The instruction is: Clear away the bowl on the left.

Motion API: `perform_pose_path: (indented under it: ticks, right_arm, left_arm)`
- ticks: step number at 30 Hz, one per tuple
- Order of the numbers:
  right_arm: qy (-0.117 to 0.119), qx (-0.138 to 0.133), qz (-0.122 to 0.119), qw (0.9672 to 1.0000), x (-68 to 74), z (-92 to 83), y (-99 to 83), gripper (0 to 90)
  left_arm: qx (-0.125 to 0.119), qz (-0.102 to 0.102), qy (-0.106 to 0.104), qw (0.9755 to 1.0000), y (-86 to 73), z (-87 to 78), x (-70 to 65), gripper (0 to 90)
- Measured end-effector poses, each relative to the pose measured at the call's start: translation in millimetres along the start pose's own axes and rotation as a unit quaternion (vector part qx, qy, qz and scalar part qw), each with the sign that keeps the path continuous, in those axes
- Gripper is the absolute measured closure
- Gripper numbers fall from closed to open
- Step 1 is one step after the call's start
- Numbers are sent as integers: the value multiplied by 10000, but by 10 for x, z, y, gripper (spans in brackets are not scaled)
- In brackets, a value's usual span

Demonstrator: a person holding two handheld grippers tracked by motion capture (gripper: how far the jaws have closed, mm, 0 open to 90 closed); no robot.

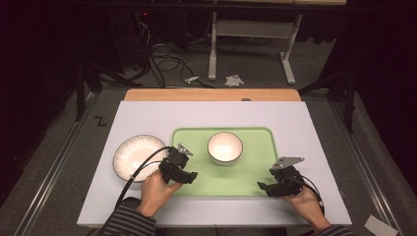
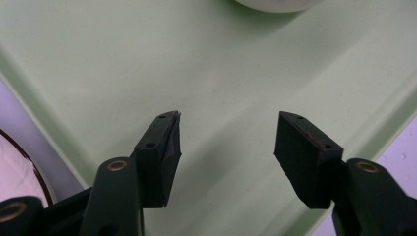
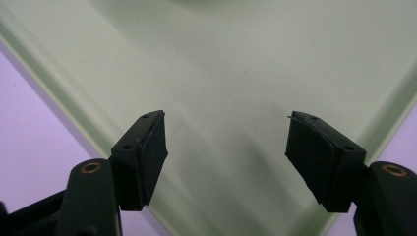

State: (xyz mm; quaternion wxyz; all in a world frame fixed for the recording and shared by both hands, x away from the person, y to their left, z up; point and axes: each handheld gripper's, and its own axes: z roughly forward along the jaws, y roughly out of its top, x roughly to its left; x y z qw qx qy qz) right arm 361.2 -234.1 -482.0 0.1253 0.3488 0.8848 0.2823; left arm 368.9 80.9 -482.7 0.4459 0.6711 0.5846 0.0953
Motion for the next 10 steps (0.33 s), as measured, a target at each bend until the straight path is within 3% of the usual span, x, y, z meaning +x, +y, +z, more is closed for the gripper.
perform_pose_path:
  ticks: [10]
  right_arm:
    - [-14, 59, -17, 10000, -2, 4, 3, 331]
  left_arm:
    - [32, -38, -20, 10000, -5, 13, 0, 424]
